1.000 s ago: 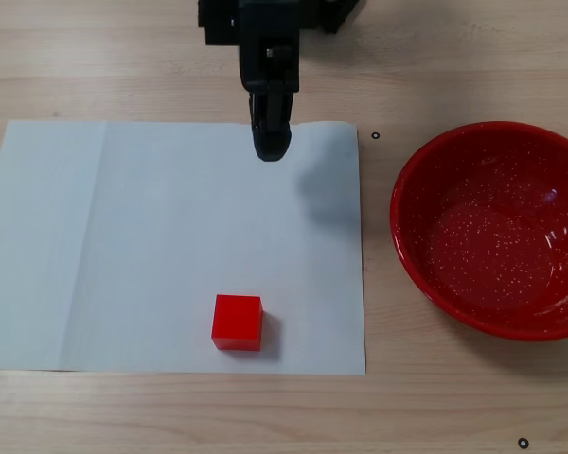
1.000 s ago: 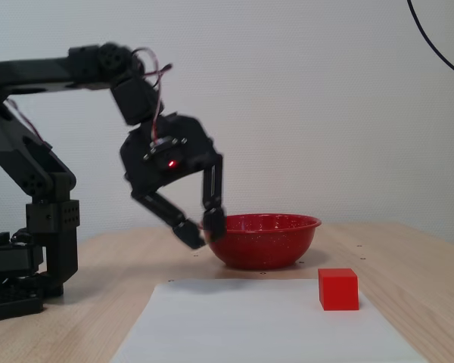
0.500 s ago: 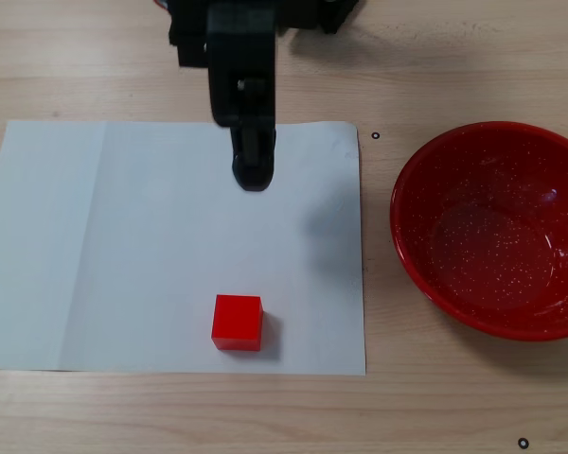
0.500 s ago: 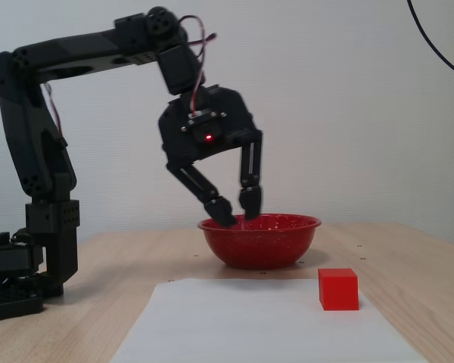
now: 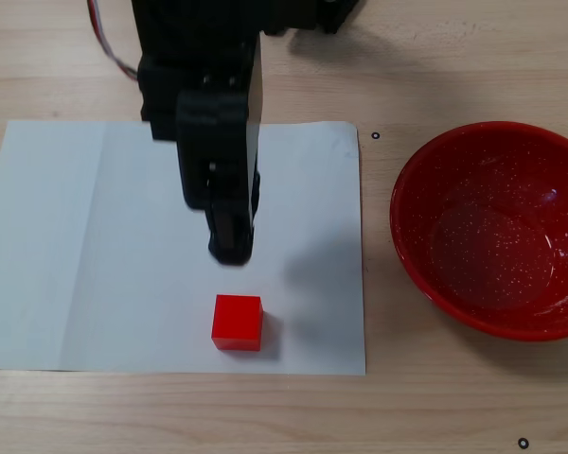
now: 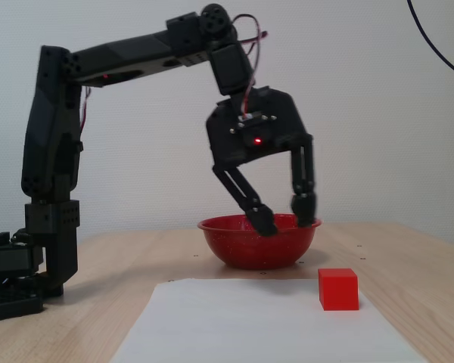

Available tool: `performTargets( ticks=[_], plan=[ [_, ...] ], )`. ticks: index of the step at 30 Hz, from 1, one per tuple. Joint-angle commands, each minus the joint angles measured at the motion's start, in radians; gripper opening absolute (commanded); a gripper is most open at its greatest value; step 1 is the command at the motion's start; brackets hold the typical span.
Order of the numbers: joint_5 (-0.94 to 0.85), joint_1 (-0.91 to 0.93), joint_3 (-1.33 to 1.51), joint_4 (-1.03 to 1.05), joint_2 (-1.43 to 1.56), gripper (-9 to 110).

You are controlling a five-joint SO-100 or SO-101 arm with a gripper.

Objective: Grasp the red cube and put it in the red bowl.

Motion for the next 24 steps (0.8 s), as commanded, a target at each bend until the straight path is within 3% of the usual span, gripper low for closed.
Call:
performTargets(
  ticks=[1,6,14,24],
  plan=[
    [0.003,0.000,-0.149,0.011,0.012,14],
    [0.011,0.009,-0.267,0.025,-0.080,20],
    [0.018,0.015,-0.359,0.046,-0.181,40],
    [0.023,0.040,-0.492,0.046,-0.314,45]
  ],
)
